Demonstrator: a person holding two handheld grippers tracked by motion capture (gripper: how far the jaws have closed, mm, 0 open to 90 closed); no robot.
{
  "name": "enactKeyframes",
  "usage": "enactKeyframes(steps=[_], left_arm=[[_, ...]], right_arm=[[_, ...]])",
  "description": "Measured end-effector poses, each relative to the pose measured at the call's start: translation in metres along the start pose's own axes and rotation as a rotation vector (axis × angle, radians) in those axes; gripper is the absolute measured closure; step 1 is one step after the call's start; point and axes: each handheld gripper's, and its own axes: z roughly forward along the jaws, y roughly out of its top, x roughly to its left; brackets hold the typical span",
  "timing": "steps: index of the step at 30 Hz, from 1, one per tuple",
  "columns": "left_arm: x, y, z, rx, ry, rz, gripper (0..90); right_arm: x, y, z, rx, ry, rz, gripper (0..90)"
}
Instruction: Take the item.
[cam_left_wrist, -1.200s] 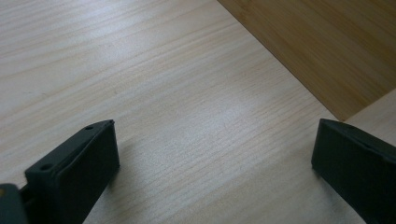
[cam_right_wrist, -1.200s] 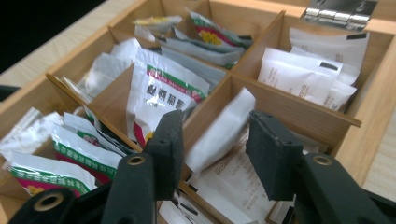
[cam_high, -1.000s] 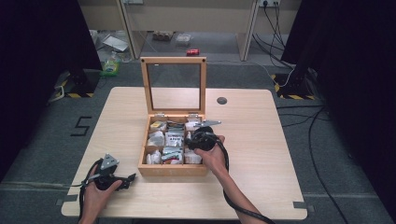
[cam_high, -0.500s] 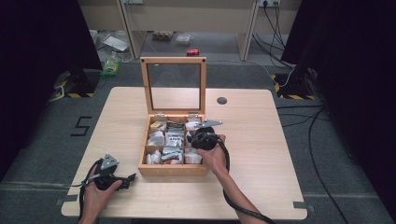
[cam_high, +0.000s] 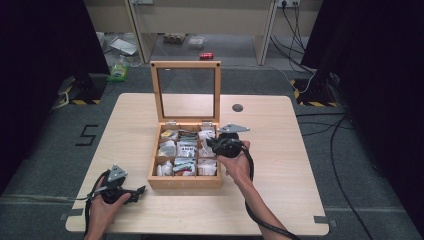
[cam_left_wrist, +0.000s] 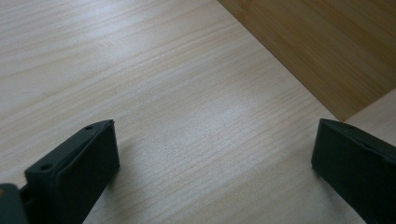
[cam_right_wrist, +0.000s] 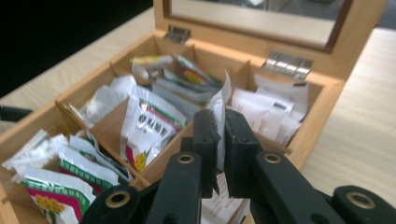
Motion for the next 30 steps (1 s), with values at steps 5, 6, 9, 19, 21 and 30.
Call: enactKeyframes(steps=[5,6,9,19,21,30], left_arm=[[0.0,0.0,0.0,0.0,0.0,0.0,0.1],[0.0,0.0,0.0,0.001,0.0,0.0,0.0],[0.0,0.0,0.0,0.0,0.0,0.0,0.0],[0.0,0.0,0.0,0.001,-0.001,-0.001,0.0],[0.0,0.0,0.0,0.0,-0.002,-0.002,0.0],[0.0,0.0,0.0,0.001,0.0,0.0,0.1]], right_arm=[[-0.004,0.004,-0.012,-0.032,0.006,0.009,85.0],[-0.004,0.004,-0.013,-0.037,0.011,0.013,85.0],[-0.004,0.003,-0.02,-0.053,0.021,0.011,85.0],[-0.01,-0.004,-0.04,-0.091,0.033,0.022,84.8],[-0.012,-0.005,-0.043,-0.093,0.03,0.022,84.7],[-0.025,-0.008,-0.06,-0.129,0.01,0.045,84.5]])
